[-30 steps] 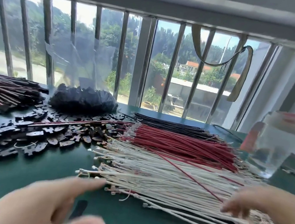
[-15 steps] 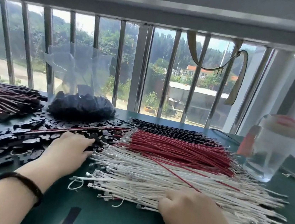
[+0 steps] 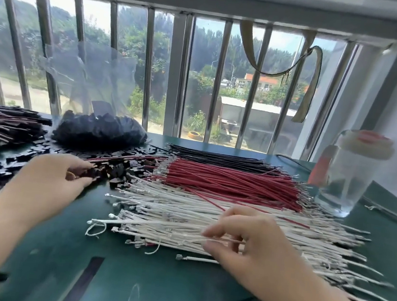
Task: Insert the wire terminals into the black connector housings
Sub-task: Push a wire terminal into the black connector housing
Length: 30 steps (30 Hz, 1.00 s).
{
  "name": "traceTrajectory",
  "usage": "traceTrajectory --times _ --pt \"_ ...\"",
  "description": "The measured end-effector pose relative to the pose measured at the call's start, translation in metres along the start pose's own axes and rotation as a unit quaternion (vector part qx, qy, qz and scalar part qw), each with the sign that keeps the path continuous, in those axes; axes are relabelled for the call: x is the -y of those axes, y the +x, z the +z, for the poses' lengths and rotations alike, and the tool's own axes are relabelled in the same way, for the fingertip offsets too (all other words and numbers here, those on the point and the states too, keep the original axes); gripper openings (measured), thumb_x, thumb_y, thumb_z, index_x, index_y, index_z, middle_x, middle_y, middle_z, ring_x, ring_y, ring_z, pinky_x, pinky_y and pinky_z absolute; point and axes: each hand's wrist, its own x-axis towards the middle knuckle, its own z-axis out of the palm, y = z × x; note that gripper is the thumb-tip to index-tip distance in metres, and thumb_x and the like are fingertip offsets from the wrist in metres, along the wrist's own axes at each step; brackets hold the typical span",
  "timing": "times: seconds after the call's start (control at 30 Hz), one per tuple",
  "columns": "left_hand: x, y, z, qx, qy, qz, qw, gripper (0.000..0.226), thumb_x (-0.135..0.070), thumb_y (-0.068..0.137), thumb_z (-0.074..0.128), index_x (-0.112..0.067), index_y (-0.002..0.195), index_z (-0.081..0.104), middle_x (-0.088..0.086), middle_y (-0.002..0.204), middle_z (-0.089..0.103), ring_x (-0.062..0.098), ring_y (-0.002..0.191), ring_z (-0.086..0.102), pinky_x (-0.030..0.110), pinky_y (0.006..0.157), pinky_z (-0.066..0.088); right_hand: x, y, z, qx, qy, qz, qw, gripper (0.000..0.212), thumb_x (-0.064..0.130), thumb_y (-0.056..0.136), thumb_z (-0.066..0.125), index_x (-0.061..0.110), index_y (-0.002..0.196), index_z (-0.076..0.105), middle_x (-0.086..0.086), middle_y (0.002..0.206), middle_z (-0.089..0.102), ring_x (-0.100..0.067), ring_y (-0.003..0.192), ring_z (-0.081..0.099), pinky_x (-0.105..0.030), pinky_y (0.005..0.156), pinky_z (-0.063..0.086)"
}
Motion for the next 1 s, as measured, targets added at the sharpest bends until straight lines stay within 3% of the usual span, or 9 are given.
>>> traceTrajectory --times 0.07,0.17,0.23,0.33,0.5,0.67,0.87,1.0 --pt "-0.014 -0.024 -0.011 0.01 -0.095 -0.013 0.995 0.021 -0.015 0.074 0.074 -0.032 0.084 0.071 -0.017 0.061 0.068 -0.002 0.057 0.062 0.02 0.049 0.045 0.0 0.001 0.0 0.004 -0.03 0.001 1.0 0.013 0.049 0.075 0.067 0.04 0.083 0.065 0.027 0.085 0.06 0.001 0.076 0.056 -0.016 0.06 0.044" --pt "-0.041 -0.063 -0.01 0.121 -0.257 -0.012 0.959 0.037 -0.008 0.071 0.074 -0.042 0.084 0.068 -0.012 0.071 0.074 0.004 0.065 0.07 0.013 0.061 0.053 0.003 0.0 0.001 0.024 -0.048 0.003 0.999 0.018 0.055 0.077 0.057 0.039 0.083 0.061 0.027 0.078 0.062 0.001 0.073 0.056 -0.02 0.061 0.047" --pt "-0.057 -0.083 0.003 0.21 -0.322 -0.015 0.923 0.043 0.004 0.072 0.071 -0.038 0.084 0.069 -0.003 0.075 0.075 0.014 0.07 0.072 0.023 0.066 0.057 0.003 -0.002 0.003 0.046 -0.039 0.0 0.998 0.02 0.054 0.081 0.052 0.036 0.079 0.06 0.024 0.074 0.061 0.001 0.069 0.055 -0.021 0.061 0.047" --pt "-0.07 -0.095 0.015 0.255 -0.382 -0.01 0.888 0.038 0.018 0.073 0.065 -0.02 0.081 0.071 0.003 0.075 0.073 0.013 0.068 0.069 0.017 0.062 0.053 0.004 -0.005 0.006 0.084 -0.036 -0.007 0.996 0.02 0.046 0.088 0.051 0.036 0.07 0.054 0.022 0.07 0.057 0.001 0.065 0.051 -0.016 0.057 0.04" --pt "-0.069 -0.098 0.015 0.265 -0.366 0.036 0.891 0.051 0.017 0.073 0.064 -0.031 0.086 0.071 0.012 0.084 0.07 0.033 0.079 0.066 0.037 0.074 0.055 0.005 -0.006 0.009 0.096 -0.026 -0.013 0.995 0.022 0.039 0.089 0.055 0.023 0.074 0.057 0.007 0.071 0.058 -0.006 0.068 0.051 -0.024 0.066 0.043" --pt "-0.072 -0.102 0.011 0.258 -0.397 0.036 0.88 0.052 0.019 0.071 0.066 -0.03 0.083 0.077 -0.013 0.091 0.069 0.01 0.076 0.069 0.015 0.066 0.053 0.004 -0.006 0.01 0.094 -0.026 -0.01 0.995 0.021 0.04 0.088 0.056 0.024 0.075 0.059 0.007 0.069 0.058 -0.007 0.067 0.051 -0.025 0.063 0.043" --pt "-0.069 -0.099 0.013 0.192 -0.422 0.017 0.886 0.053 0.009 0.075 0.068 -0.041 0.09 0.07 -0.002 0.085 0.071 0.008 0.077 0.068 0.013 0.069 0.052 0.002 -0.006 0.014 0.08 -0.03 -0.018 0.996 0.02 0.041 0.086 0.057 0.031 0.069 0.055 0.012 0.065 0.056 -0.005 0.063 0.051 -0.02 0.057 0.04" --pt "-0.066 -0.099 0.016 0.134 -0.456 0.003 0.88 0.041 0.018 0.076 0.061 -0.023 0.083 0.063 -0.003 0.071 0.068 0.009 0.081 0.072 0.009 0.061 0.05 -0.001 -0.005 0.015 0.07 -0.036 -0.015 0.997 0.02 0.044 0.085 0.056 0.028 0.073 0.057 0.012 0.067 0.059 -0.005 0.064 0.052 -0.021 0.057 0.042"
